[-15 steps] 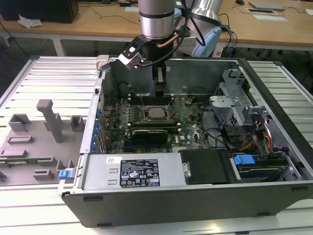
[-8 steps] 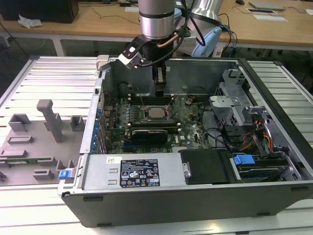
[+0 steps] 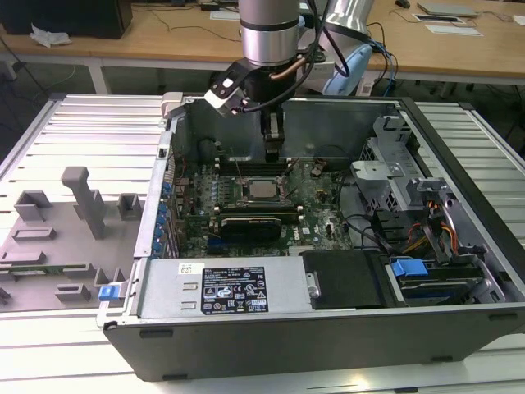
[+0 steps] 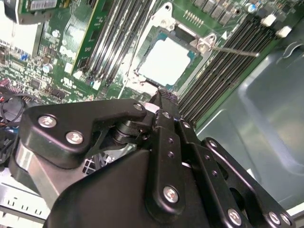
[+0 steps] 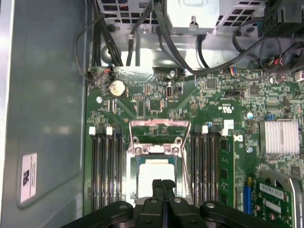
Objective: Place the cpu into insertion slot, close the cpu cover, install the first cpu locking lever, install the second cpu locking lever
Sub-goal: 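Close the cpu cover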
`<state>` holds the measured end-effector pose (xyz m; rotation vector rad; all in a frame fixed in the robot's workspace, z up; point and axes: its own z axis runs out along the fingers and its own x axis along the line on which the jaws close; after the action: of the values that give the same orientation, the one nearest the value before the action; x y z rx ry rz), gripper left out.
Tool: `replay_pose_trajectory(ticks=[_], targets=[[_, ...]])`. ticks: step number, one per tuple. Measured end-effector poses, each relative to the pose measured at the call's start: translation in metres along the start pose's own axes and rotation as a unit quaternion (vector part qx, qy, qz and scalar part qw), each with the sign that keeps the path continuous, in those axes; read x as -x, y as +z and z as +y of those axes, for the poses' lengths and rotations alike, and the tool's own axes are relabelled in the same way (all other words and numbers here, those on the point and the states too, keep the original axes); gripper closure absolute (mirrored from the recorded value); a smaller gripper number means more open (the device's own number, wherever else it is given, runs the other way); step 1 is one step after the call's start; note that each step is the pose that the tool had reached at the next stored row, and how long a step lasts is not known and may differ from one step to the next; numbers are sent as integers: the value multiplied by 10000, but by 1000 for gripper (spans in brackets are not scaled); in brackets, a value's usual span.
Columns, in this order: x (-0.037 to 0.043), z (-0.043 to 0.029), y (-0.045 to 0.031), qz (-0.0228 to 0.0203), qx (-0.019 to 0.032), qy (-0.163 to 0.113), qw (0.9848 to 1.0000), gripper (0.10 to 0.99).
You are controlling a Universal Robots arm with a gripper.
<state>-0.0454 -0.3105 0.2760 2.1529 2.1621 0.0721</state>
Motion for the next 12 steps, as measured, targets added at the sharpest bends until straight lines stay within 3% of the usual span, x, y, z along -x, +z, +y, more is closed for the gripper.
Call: replay_pose_trajectory(ticks=[2,9,12], targets=[[0,64,7,1,-11,0,10000,980],[2,575,56,0,-97,-2,10000,980],[2,709,69,1,-118,-4,9999,980]])
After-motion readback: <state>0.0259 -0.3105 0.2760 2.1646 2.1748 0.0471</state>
